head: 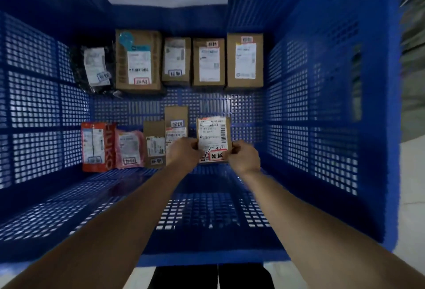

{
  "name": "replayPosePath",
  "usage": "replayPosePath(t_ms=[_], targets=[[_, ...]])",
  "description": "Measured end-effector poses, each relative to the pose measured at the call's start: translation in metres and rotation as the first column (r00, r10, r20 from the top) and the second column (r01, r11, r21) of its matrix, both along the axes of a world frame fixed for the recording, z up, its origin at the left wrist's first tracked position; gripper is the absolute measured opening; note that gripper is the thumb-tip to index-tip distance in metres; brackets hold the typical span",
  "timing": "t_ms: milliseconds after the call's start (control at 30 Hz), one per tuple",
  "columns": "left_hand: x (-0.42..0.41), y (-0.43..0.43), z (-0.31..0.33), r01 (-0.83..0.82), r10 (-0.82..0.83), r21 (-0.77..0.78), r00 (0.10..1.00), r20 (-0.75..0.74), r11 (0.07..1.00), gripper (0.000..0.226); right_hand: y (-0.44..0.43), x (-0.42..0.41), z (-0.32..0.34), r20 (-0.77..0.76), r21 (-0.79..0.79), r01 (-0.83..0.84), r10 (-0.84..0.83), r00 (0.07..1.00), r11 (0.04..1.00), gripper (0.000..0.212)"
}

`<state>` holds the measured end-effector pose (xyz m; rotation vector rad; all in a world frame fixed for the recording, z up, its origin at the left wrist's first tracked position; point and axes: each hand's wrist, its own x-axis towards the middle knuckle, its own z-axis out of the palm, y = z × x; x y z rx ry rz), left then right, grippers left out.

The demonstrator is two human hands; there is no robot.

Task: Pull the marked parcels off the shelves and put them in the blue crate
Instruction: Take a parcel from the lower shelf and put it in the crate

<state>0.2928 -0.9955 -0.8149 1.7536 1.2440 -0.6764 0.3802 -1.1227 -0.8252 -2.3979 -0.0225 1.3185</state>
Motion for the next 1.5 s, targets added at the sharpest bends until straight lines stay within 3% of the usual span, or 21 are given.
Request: replayPosePath(t_ms=[200, 400, 533, 667, 733, 800, 1067, 1333, 1500], targets=[[-0.009, 0.009, -0.088, 0.125, -0.135, -0.084, 0.984, -0.118, 0.989, 0.021, 0.01, -0.01, -0.088, -0.055, -0.031, -0.089, 0.087, 0.995, 0.996, 0.028], [-0.016, 0.003, -0.14, 0.219, -0.249, -0.2, 0.958, -0.14, 0.955, 0.021, 0.01, -0.02, -0.148, -0.121, -0.049, -0.144, 0.137, 0.983, 0.988, 0.023], [-0.021, 0.005, -0.15, 0.463, -0.47, -0.081, 0.866, -0.171, 0.882, 0.029, 0.007, -0.024, -0.174, -0.142, -0.043, -0.156, 0.148, 0.979, 0.987, 0.029], [-0.039, 0.02, -0.149, 0.691, -0.652, 0.221, 0.723, -0.228, 0.689, 0.07, 0.007, -0.027, -0.187, -0.15, -0.031, -0.121, 0.115, 0.982, 0.992, 0.028], [-0.05, 0.026, -0.154, 0.71, -0.654, 0.253, 0.704, -0.275, 0.658, 0.095, 0.009, -0.028, -0.193, -0.16, -0.026, -0.081, 0.076, 0.984, 0.996, 0.031], [-0.057, 0.026, -0.162, 0.7, -0.636, 0.219, 0.711, -0.299, 0.68, 0.104, 0.012, -0.028, -0.198, -0.155, -0.025, -0.083, 0.078, 0.985, 0.996, 0.04], [-0.061, 0.026, -0.167, 0.657, -0.611, 0.225, 0.753, -0.245, 0.72, 0.102, 0.016, -0.036, -0.205, -0.063, -0.034, -0.158, 0.155, 0.986, 0.987, 0.041], [-0.067, 0.033, -0.156, 0.703, -0.642, 0.188, 0.707, -0.298, 0.686, 0.098, 0.021, -0.037, -0.192, -0.231, -0.002, -0.202, 0.196, 0.953, 0.979, 0.059], [-0.06, 0.036, -0.122, 0.708, -0.647, 0.161, 0.698, -0.307, 0.687, 0.093, 0.024, -0.021, -0.144, -0.136, 0.013, -0.38, 0.378, 0.916, 0.925, 0.057]])
